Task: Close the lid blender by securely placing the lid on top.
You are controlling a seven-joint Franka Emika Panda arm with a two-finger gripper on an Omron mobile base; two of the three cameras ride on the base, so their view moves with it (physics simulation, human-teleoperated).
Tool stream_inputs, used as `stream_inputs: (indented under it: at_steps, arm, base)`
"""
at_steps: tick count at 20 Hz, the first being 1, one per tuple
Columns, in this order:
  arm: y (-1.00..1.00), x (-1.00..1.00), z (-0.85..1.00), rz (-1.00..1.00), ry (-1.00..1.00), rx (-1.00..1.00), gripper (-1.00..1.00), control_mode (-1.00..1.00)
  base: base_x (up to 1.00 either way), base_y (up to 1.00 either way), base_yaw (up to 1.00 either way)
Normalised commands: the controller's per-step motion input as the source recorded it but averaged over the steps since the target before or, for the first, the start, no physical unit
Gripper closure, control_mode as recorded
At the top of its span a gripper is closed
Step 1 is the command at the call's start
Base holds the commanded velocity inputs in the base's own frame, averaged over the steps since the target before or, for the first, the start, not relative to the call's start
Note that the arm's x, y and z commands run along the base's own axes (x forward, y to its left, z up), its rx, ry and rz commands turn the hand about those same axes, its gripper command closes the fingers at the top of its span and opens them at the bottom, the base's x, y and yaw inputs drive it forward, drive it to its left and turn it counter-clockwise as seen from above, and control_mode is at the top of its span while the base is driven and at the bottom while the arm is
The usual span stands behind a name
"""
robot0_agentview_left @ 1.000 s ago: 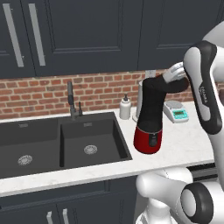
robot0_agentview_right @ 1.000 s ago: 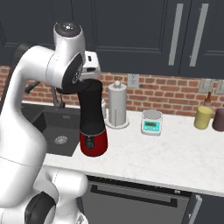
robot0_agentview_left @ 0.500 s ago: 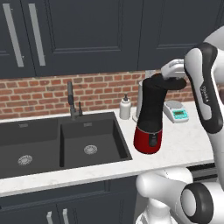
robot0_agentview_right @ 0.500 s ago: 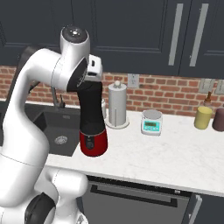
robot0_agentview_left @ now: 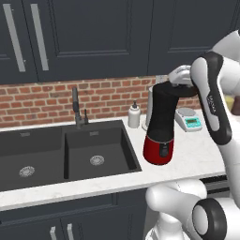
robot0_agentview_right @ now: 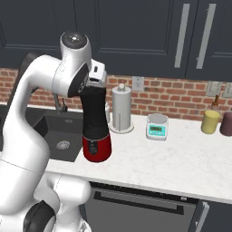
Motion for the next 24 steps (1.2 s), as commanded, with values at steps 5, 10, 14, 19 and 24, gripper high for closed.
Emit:
stream_inputs:
  at_steps: [5, 10, 14, 19, 24]
  arm:
    - [0.00, 0.22, -0.18, -0.05, -0.01, 0.00, 1.00, -1.00]
    - [0.00, 0.25, -0.07, -0.05, 0.00, 0.00, 1.00, -1.00]
    - [0.00, 0.24, -0.01, -0.04, 0.00, 0.00, 1.00, -1.00]
    - [0.00, 0.23, 0.00, -0.04, 0.00, 0.00, 1.00, -1.00]
    - [0.00, 0.19, -0.02, -0.04, -0.01, 0.00, 1.00, -1.00]
  base:
    - [0.00, 0.00, 0.00]
    - [0.00, 0.00, 0.00]
    - [0.00, 0.00, 0.00]
    - [0.00, 0.00, 0.00]
    - [0.00, 0.00, 0.00]
